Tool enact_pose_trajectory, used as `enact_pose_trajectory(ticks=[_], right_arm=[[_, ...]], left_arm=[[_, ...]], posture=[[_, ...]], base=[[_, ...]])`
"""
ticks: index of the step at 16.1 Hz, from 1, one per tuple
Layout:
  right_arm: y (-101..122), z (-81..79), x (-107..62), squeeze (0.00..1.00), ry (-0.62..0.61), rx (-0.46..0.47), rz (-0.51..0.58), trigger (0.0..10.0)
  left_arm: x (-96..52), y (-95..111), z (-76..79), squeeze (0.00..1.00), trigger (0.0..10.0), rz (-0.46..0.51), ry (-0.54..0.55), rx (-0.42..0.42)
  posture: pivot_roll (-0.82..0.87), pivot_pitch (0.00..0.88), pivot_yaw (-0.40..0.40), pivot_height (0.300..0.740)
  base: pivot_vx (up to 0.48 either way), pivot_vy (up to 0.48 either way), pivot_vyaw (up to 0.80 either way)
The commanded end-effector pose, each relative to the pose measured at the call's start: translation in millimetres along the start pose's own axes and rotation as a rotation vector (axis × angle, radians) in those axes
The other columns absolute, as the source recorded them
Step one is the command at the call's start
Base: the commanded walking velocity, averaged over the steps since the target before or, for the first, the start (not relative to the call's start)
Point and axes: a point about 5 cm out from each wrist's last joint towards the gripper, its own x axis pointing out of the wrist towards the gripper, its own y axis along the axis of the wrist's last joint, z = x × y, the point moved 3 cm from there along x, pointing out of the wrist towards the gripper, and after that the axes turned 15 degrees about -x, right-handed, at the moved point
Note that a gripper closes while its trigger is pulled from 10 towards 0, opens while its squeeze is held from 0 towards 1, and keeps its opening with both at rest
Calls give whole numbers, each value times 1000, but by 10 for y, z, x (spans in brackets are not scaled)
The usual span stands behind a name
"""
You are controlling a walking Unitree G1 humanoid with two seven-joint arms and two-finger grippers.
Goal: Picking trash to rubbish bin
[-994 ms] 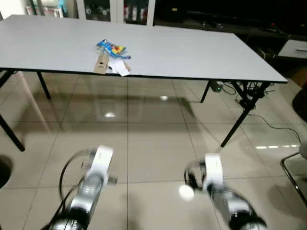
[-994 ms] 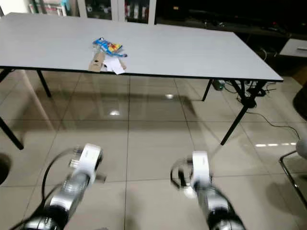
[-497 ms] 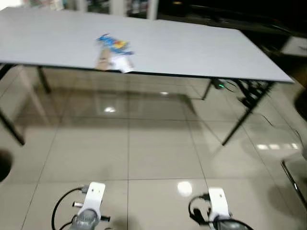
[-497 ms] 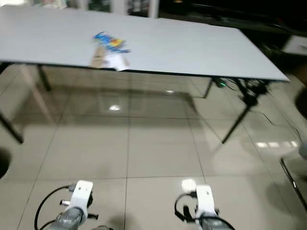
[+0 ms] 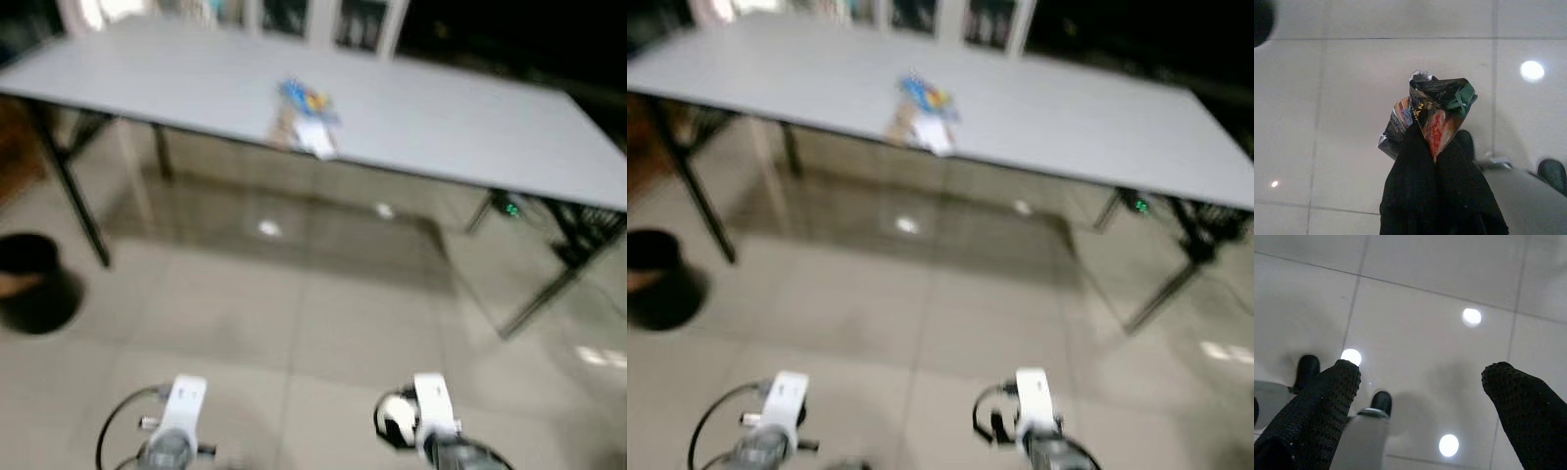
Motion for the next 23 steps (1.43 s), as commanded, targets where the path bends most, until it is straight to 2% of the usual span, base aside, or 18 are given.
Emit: enact_pose_trajectory(ticks=[1,16,19,23], right_arm=[[-50,58,-11,0,-11,-13,-13,10000],[-99,43,-18,0,3,-42,-24,10000],[-99,-26,-17,0,42,-21,-11,10000],[-74,-68,-11,0,64,-15,-3,10000]], left_arm=[[-8,-63,60,0,10000,-19,-4,4],[-29,-138,98,0,10000,-12,-13,9],[-31,-175,92,0,10000,-36,-9,28],[-38,-229,62,0,10000,-64,9,42]], posture=[[-27,29,-127,740],[-24,4,-132,740],[-23,0,-133,740],[-20,0,-132,740]], base=[[0,480,800],[0,0,800],[95,0,0],[480,0,0]])
